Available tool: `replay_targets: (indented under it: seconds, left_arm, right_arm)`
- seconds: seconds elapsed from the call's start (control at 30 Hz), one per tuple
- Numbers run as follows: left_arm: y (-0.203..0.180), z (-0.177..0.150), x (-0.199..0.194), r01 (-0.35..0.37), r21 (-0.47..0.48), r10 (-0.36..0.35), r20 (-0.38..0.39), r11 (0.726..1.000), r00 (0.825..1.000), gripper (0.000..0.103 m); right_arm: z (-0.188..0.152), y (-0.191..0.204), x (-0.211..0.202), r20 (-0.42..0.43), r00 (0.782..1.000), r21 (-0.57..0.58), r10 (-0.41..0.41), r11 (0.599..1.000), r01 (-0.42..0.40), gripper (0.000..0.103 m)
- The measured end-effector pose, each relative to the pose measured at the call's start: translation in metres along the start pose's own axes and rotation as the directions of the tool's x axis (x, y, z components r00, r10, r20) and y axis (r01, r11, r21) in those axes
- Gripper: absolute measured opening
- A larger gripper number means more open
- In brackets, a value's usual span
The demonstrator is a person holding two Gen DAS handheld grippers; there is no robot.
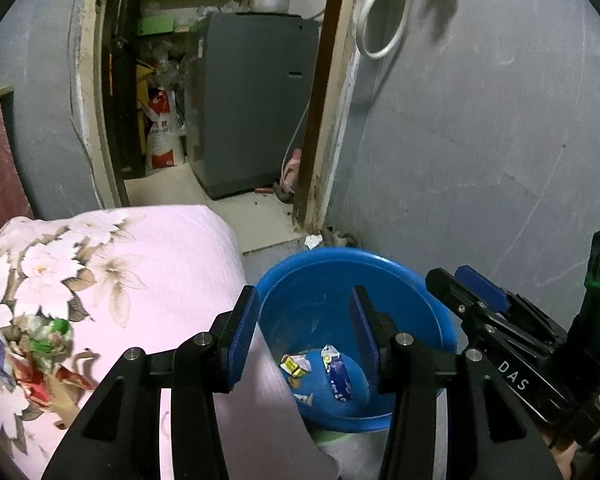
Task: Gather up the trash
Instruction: 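Move both open tools back over the trash pile on the table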
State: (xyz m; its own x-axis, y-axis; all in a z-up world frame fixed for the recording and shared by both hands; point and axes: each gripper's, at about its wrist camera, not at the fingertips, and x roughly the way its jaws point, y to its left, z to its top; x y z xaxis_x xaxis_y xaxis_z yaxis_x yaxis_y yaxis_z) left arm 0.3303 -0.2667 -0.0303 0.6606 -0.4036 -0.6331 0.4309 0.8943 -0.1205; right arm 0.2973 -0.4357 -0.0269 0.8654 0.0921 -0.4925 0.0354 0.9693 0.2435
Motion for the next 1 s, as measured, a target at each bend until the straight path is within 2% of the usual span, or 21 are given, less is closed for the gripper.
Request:
replay_targets:
  seconds: [0.23, 0.53, 0.83, 1.0]
  left_arm:
    - [0.014, 0.01, -0.047, -0.009, -0.028, 0.012, 0.082, 1.0, 0.997, 0.041]
    - [0.046, 0.013, -0.113, -0.038, -0.082, 0.053, 0.191, 0.996, 0.98, 0.041]
    - [0.086, 0.001, -0.176, -0.1, -0.137, 0.136, 0.288, 0.986, 0.948, 0.051]
    - [0.11, -0.009, -0.199, -0.132, -0.181, 0.186, 0.326, 0.975, 0.927, 0.061]
  right_arm:
    - [0.018, 0.028, -0.034, 0.064, 0.998, -0.04, 0.009, 0.999, -0.006, 0.056]
    - [0.034, 0.078, -0.072, 0.157, 0.986, -0.104, 0.047, 0.994, -0.031, 0.057]
    - [0.032, 0.13, -0.093, 0.217, 0.971, -0.147, 0.1, 0.987, -0.069, 0.066]
    - [0.026, 0.156, -0.101, 0.24, 0.962, -0.171, 0.13, 0.981, -0.089, 0.078]
